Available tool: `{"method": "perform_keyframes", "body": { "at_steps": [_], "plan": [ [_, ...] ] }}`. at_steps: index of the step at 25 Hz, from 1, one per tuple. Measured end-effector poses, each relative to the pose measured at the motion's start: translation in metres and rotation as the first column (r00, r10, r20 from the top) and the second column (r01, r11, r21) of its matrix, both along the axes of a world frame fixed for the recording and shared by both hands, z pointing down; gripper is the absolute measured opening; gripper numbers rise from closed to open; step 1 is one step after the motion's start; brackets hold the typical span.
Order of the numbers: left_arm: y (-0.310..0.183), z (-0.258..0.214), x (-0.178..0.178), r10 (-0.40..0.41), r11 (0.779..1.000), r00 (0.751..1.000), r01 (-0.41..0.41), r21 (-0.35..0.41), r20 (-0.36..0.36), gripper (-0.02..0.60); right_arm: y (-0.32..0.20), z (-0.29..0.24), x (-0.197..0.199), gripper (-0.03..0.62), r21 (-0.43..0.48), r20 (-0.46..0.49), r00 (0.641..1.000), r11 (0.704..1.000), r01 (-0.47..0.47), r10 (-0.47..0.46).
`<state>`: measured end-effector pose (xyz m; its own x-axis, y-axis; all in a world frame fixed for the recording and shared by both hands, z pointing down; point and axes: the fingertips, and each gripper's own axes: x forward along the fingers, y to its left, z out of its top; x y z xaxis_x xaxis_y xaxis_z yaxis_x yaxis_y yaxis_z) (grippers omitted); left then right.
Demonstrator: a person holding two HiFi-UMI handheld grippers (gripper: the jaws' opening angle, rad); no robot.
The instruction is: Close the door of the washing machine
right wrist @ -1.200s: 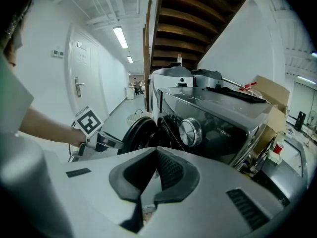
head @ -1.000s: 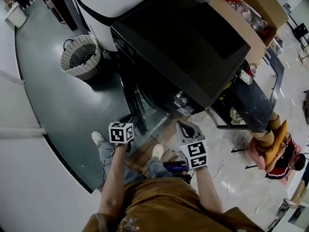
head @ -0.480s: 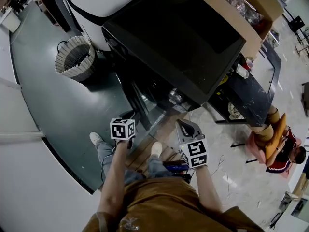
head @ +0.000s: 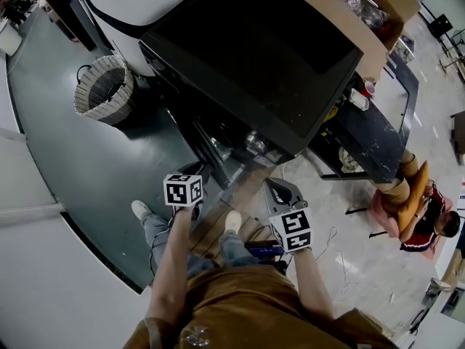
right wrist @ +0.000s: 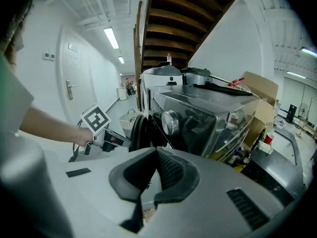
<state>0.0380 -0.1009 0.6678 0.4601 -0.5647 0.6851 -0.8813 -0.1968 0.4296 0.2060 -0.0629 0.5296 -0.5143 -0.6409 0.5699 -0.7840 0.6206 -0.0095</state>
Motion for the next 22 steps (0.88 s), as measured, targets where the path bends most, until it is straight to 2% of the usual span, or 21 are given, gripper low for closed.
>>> {"method": "perform_keyframes", "body": {
  "at_steps": [22],
  "plan": [
    [-0.039,-0.002,0.043,0.045,0.999,0.998,-0.045,0.008,-0.042,0.126,-0.015,0.002,0.033,0.014,0.003,-0.005,0.997,0.997,-0.072,0.072]
  ]
}}
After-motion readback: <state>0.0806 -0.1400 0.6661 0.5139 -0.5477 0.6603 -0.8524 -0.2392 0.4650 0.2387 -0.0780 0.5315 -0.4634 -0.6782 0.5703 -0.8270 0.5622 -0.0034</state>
